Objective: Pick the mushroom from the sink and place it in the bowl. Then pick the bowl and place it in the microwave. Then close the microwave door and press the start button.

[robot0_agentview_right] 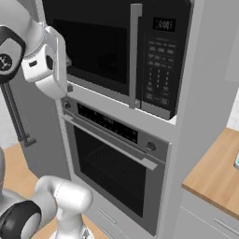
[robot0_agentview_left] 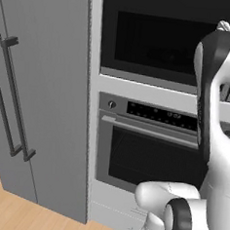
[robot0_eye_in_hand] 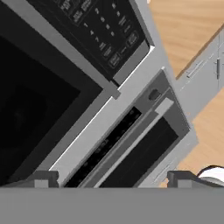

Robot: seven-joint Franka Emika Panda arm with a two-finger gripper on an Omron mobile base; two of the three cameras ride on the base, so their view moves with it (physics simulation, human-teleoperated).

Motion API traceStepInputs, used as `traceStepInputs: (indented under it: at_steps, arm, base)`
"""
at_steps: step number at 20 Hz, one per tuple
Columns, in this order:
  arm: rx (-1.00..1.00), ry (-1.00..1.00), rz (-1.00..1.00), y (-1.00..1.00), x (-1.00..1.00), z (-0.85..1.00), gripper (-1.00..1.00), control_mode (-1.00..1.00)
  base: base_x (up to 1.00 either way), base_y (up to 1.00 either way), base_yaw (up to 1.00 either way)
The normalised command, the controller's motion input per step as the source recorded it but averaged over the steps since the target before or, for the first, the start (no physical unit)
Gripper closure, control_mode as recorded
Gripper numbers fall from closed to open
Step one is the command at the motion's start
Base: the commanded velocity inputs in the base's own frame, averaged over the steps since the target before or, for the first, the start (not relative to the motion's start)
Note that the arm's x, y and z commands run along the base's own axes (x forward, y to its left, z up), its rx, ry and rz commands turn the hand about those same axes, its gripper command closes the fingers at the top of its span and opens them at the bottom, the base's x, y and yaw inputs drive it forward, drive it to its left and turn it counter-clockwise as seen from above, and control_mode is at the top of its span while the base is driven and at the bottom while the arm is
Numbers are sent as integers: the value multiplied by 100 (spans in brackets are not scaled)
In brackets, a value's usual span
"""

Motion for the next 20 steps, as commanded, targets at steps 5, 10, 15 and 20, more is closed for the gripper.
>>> traceStepInputs:
  at_steps: [5, 10, 15, 20]
  arm:
    - [-45, 10, 23, 0, -38, -27, -100, -100]
    - [-32, -7, 32, -14, -53, -43, -100, -100]
    - [-16, -27, 37, -12, -51, -28, -100, -100]
    - [-12, -28, 20, 0, -10, -21, -100, -100]
  base:
    - [0, 0, 0]
    - [0, 0, 0]
    - [0, 0, 0]
    - [0, 0, 0]
